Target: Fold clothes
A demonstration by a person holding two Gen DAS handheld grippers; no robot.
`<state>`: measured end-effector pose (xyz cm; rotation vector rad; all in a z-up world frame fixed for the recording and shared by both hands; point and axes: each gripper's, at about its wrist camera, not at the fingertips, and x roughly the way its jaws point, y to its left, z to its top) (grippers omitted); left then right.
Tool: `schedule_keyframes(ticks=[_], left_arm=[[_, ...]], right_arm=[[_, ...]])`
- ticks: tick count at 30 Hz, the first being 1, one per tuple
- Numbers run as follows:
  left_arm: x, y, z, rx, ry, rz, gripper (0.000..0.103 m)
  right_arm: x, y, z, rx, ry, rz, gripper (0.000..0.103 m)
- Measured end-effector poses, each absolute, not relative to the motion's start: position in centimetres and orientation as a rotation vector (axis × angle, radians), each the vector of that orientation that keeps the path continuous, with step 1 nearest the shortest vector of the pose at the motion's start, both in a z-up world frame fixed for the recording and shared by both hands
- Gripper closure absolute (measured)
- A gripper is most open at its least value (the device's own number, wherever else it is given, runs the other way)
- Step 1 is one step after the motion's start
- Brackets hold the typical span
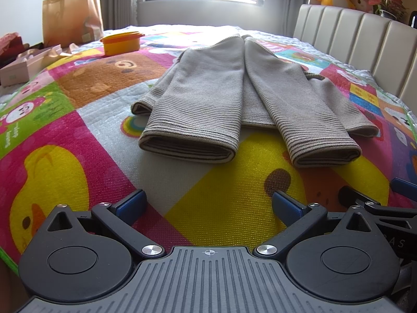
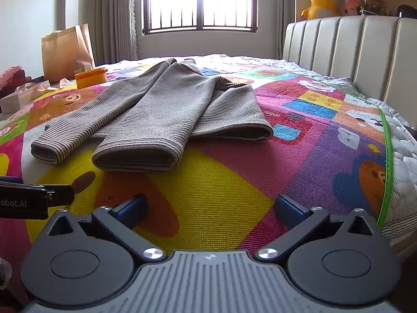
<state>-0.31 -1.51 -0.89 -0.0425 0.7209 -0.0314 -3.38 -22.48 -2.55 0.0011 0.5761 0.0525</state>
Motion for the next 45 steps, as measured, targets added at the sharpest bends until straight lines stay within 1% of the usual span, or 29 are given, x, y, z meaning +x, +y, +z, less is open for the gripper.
schedule_keyframes(ticks=[11,13,16,19,22,26,30,34,39,42,45], left_arm=[[0.1,-1.2,-0.3,0.0,0.744,-0.092,0.0],[0.2,-0.8,0.4,0.003,0.735,-0.128,0.0],[0.4,0.6,2.7,-0.049,0.675,-0.261,0.0],[2.4,2.1,5.3,-0.089,0.607,-0.347,0.0],[6.2,3.0,6.8,-0.126,0.588,-0.367,0.0],[11.8,3.9,6.5,-0.154,0.638,-0.322,0.0],[16.4,4.4,4.9,-0.149,0.711,-0.261,0.0],[19.5,4.2,3.3,-0.17,0.754,-0.279,0.0],[21.5,4.0,1.9,-0.138,0.754,-0.285,0.0],[21.4,4.7,1.9,-0.166,0.761,-0.305,0.0],[21.1,4.8,1.8,-0.169,0.768,-0.334,0.0]], right_arm=[[-3.2,-23.1,-2.1,-0.009,0.607,0.108,0.0],[-2.9,-23.6,-1.2,-0.002,0.591,0.128,0.0],[-2.4,-24.6,0.3,0.017,0.557,0.158,0.0],[-1.7,-25.6,1.9,0.027,0.515,0.179,0.0],[0.7,-26.0,3.3,0.013,0.458,0.163,0.0],[4.3,-26.2,4.2,0.041,0.415,0.163,0.0],[7.6,-26.0,4.3,0.091,0.349,0.183,0.0],[11.9,-25.1,3.9,0.131,0.392,0.211,0.0],[16.5,-23.7,2.9,0.15,0.469,0.222,0.0],[17.7,-23.6,2.1,0.161,0.521,0.208,0.0],[18.0,-23.9,0.0,0.178,0.59,0.213,0.0]])
